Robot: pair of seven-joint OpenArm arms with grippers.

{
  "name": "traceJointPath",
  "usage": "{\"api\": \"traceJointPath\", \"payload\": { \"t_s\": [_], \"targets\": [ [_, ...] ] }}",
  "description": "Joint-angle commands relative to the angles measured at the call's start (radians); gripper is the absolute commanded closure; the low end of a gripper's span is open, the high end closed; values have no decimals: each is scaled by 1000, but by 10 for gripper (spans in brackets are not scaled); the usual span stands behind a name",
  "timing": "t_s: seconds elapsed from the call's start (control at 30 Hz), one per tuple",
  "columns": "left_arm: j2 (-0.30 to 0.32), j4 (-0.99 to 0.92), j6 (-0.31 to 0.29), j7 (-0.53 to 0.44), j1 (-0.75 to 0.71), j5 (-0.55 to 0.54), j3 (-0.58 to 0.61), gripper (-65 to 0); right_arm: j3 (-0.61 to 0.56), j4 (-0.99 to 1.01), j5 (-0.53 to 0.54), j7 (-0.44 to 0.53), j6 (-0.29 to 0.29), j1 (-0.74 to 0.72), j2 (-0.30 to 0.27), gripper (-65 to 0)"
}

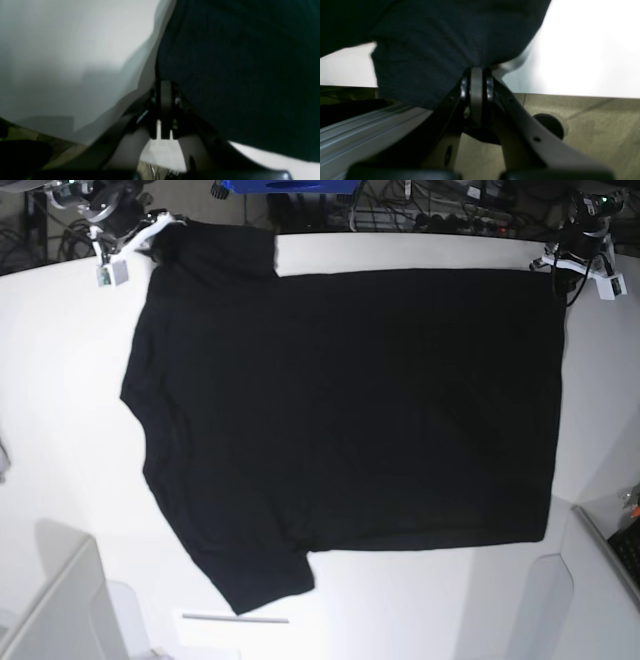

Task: Fold the T-shirt properly
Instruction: 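Drag the gripped shirt edge toward the arm bases with both grippers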

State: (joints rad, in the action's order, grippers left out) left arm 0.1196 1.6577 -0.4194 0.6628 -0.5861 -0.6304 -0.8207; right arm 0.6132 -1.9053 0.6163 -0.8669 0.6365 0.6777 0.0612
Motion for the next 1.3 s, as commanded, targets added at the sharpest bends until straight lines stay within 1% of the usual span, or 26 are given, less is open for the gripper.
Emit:
{"api": "traceJointPath", "payload": {
  "t_s": [0.0,0.13,0.23,0.33,0.47,0.57,0.7,0.83,1.03,1.27],
  "targets": [
    [12,16,0,-18,-13,-10,-9,0,0,-24,9,13,1,7,-5,0],
    [12,17,-2,-18,-15,-26,-7,0,0,-27,9,7,1,-22,-5,0],
    [18,17,-2,-2,-15,-127,1,0,-2,-27,9,5,1,-42,-5,0],
    [28,17,-2,51,-4,-168,-4,0,-2,-27,9,4,1,-60,-8,0],
    [33,37,-2,64,18,-173,-1,0,-2,-27,9,4,-1,-83,-11,0],
    [35,40,-2,105,33,-173,-4,0,-2,-27,7,4,-1,-106,-14,0],
    [36,65,-2,151,73,-174,-12,0,6,-27,6,-61,-4,-158,-14,0],
    [33,100,0,154,102,-174,-9,0,4,-27,4,-108,-7,-212,-14,0],
    [32,100,3,154,116,-174,-10,0,7,-27,3,-177,-8,-293,-16,0],
    [16,98,3,153,151,-174,-19,0,1,-23,1,-225,-11,-361,-16,0]
  ]
}}
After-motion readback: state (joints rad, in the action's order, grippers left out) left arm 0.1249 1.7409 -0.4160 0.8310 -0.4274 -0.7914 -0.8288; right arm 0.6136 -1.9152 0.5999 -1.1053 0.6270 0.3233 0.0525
